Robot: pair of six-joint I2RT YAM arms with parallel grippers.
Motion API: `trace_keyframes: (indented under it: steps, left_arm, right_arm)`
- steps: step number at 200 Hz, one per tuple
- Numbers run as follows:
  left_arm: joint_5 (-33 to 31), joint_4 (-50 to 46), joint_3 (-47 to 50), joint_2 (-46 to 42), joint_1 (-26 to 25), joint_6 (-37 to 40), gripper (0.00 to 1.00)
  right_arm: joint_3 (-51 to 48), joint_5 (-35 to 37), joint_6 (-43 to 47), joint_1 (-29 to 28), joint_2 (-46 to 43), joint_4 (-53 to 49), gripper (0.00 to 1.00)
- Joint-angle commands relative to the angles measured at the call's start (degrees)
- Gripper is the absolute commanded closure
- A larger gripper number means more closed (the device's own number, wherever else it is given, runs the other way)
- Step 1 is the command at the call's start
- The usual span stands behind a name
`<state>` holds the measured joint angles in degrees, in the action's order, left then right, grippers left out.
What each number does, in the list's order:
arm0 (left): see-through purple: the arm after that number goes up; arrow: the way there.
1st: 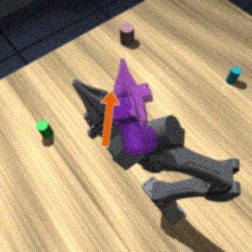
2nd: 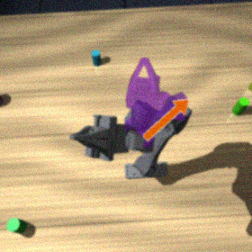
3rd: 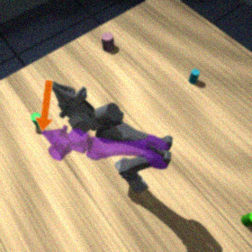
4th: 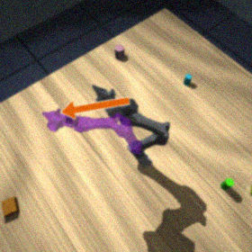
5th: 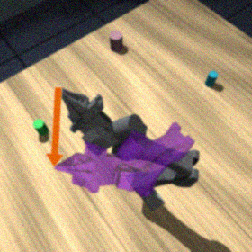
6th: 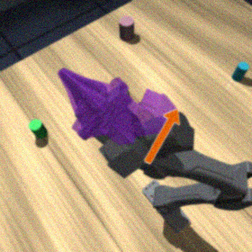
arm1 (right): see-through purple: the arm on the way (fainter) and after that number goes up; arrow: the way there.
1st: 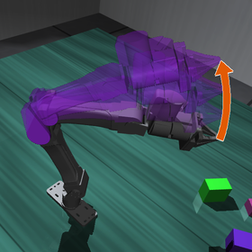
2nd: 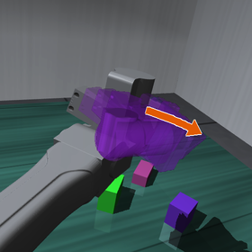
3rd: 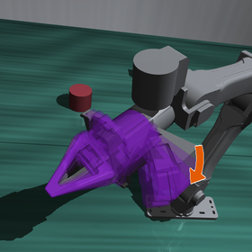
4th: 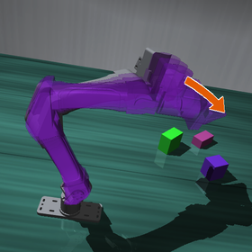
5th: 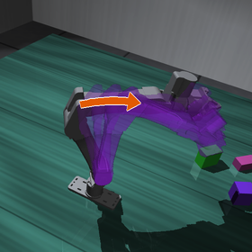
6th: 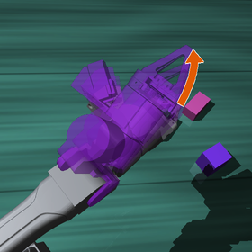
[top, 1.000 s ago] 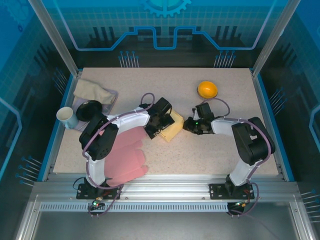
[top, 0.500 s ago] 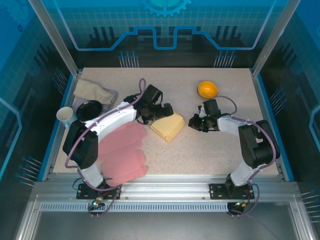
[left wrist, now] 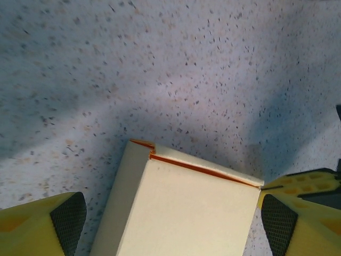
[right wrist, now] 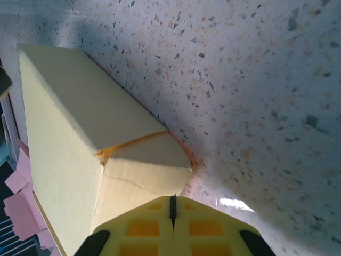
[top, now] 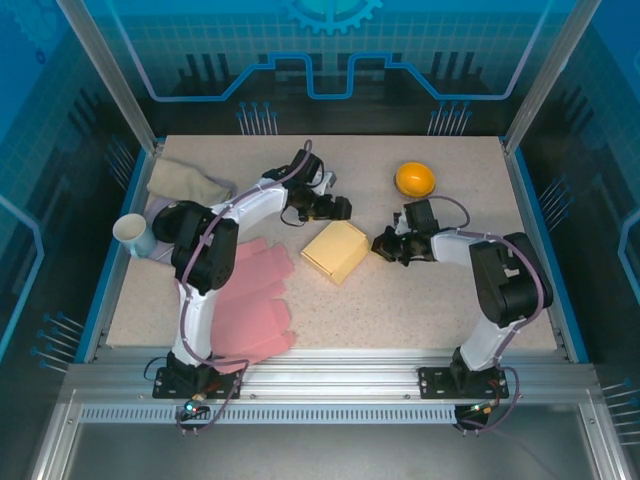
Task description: Fold the paper box
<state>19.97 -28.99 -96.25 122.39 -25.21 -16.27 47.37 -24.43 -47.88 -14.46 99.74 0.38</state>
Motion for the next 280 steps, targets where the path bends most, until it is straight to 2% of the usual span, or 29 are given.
trace_keyframes:
  steps: [1, 91, 158, 211, 280]
  left_arm:
    - [4.75, 4.37, 0.50, -0.66, -0.27, 0.32, 0.12]
    - [2.28, 1.36, -0.60, 3.21, -3.86, -0.44, 0.14]
    - [-4.56, -3.45, -1.40, -3.47, -2.34, -2.14, 0.13]
    - [-3.37, -2.68, 1.61, -2.76, -0.12, -2.07, 0.12]
    - [0.81, -1.26, -2.29, 3.87, -2.41, -3.69, 0.13]
  right_arm:
    - [1.21, -2.17, -1.75, 0.25, 1.83, 2.95, 1.00]
    - [5.31, -2.63, 0.73, 0.23, 4.76, 2.19, 1.00]
    - [5.58, -2.16, 3.20, 0.36, 4.54, -0.54, 1.00]
    - [5.36, -2.40, 3.91, 0.31, 5.13, -0.58, 1.00]
    - [7.76, -3.98, 5.50, 0.24, 7.61, -0.18, 1.00]
